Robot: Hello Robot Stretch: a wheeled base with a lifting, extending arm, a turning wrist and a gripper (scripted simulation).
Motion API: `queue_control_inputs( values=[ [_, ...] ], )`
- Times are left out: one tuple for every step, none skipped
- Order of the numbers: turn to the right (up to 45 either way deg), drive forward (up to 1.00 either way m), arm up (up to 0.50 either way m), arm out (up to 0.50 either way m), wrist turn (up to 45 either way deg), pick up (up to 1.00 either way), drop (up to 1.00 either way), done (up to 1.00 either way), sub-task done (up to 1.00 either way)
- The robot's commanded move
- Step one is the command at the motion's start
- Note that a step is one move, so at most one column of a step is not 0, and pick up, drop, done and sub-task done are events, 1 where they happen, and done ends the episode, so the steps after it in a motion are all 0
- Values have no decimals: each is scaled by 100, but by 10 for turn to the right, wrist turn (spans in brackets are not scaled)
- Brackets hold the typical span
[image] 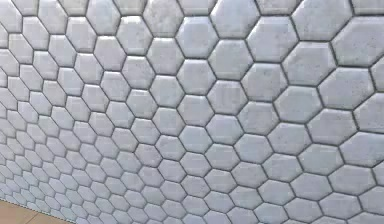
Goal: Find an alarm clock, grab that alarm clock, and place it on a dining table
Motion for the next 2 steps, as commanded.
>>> queue_control_inputs(
  values=[
    [0, 15, 0, 0, 0, 0, 0, 0, 0],
    [-450, 0, 0, 0, 0, 0, 0, 0, 0]
  ],
)
